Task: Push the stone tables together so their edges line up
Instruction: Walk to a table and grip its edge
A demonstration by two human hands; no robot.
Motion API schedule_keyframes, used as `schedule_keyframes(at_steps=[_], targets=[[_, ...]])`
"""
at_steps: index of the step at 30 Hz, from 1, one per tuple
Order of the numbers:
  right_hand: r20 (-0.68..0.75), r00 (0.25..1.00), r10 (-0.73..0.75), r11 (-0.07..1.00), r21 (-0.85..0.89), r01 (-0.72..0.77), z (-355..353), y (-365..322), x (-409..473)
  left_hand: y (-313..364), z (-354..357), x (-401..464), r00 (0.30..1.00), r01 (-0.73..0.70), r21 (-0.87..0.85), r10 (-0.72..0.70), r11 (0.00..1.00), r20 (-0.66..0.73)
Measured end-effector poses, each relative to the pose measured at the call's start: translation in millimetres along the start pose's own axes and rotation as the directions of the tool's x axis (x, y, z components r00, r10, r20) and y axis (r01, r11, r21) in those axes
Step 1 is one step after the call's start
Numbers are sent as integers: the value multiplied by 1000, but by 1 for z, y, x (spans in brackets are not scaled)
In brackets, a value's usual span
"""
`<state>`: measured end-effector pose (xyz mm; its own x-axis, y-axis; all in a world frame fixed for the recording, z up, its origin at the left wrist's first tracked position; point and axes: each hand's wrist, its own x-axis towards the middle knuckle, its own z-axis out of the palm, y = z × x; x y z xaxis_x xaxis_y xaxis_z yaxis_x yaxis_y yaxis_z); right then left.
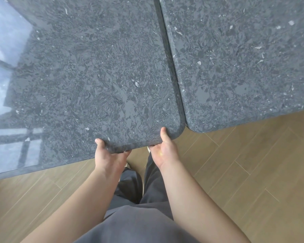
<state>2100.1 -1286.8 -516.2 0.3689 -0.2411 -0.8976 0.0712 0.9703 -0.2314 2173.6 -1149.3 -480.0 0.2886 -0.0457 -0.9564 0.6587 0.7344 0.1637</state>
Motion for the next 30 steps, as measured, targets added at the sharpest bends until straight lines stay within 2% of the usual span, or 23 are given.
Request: schedule_keyframes(at_steps=[3,7,18,22,26,30], targets=[[-21,1000,-17,995,-103,14,-2,0,1,0,1,2,999,20,-38,-19,999,27],[-19,1000,13,1000,-25,-14,1,0,3,-1,2,5,1000,19,-16,-18,1000,23],[10,1000,16,997,-70,-15,7,-8,-1,2,2,9,996,16,27,-18,1000,86],[-9,1000,-1,994,-105,0,6,-6,-4,3,-3,6,998,-6,73,2,997,57],[-47,999,21,998,-62,-24,7,-6,-6,4,-8,2,1000,20,135,-22,991,16],[-18,999,32,997,-65,-33,8,-8,-7,3,-10,0,998,52,89,-54,995,19]])
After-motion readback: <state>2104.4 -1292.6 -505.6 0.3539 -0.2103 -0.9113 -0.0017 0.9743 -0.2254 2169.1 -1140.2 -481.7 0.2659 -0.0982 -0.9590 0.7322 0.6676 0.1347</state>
